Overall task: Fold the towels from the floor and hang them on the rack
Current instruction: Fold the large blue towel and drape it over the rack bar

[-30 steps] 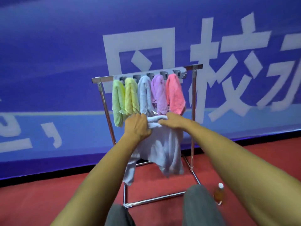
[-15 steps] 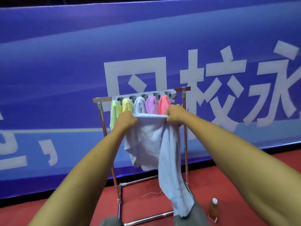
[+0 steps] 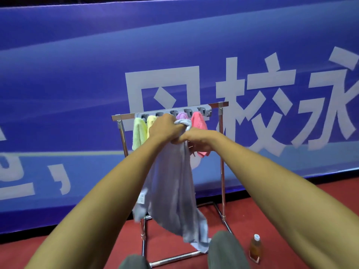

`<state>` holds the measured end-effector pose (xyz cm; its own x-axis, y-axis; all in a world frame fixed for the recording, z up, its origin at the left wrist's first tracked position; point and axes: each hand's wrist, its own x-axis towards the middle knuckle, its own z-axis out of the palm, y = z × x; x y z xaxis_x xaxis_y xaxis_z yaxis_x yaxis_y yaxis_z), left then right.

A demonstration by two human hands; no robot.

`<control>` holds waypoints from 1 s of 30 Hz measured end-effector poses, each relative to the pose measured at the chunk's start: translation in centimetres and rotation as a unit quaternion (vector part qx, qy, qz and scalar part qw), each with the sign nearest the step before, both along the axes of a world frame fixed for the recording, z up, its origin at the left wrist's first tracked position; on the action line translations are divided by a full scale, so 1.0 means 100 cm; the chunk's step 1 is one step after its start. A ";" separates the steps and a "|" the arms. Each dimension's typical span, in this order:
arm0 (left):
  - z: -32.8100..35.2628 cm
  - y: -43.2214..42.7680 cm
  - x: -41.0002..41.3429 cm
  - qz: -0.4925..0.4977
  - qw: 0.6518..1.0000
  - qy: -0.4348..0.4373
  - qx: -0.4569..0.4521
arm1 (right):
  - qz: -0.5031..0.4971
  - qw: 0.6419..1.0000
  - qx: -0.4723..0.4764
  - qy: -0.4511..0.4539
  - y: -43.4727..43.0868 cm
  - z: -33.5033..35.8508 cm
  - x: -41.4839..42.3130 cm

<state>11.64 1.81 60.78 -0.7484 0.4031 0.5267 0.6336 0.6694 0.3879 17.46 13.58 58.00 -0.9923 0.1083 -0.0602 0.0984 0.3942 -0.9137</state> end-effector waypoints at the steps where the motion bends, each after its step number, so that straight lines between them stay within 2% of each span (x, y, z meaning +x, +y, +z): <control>1: -0.002 -0.001 -0.001 -0.019 1.000 -0.008 0.000 | -0.005 1.000 0.001 0.008 -0.002 0.000 -0.002; 5: -0.008 -0.014 -0.009 -0.127 0.983 -0.127 0.047 | -0.105 0.992 0.002 0.066 -0.001 0.005 0.004; 8: -0.017 -0.027 -0.018 -0.174 0.943 -0.271 0.085 | -0.185 0.975 -0.067 0.099 0.009 0.008 -0.005; 10: -0.019 -0.033 -0.018 -0.179 0.927 -0.326 0.057 | -0.225 0.963 -0.101 0.113 0.014 0.008 -0.008; 12: -0.018 -0.037 -0.015 -0.174 0.916 -0.362 -0.008 | -0.246 0.955 -0.117 0.121 0.009 0.014 0.001; 15: -0.018 -0.047 -0.013 -0.181 0.888 -0.408 -0.107 | -0.333 0.922 -0.159 0.120 0.019 0.026 -0.002; 17: -0.020 -0.054 -0.019 -0.120 0.915 -0.373 -0.091 | -0.368 0.915 -0.146 0.080 0.031 0.030 -0.008; 19: -0.019 -0.058 -0.021 -0.068 0.947 -0.315 0.000 | -0.348 0.936 -0.051 0.031 0.037 0.030 -0.009; 21: -0.015 -0.057 -0.020 -0.065 0.952 -0.277 0.116 | -0.274 0.961 0.029 0.021 0.032 0.025 0.006; 23: -0.006 -0.050 -0.015 -0.096 0.946 -0.262 0.165 | -0.149 0.988 0.046 -0.017 0.022 0.017 0.018; 25: 0.001 -0.040 -0.002 -0.118 0.955 -0.236 0.139 | -0.015 0.998 0.026 -0.059 0.008 0.014 0.023; 27: 0.005 -0.028 0.009 -0.119 0.970 -0.184 0.104 | 0.050 0.998 0.000 -0.037 -0.009 0.013 0.020; 30: 0.008 -0.023 0.012 -0.104 0.986 -0.104 0.081 | -0.008 0.997 0.012 0.077 -0.020 0.010 0.012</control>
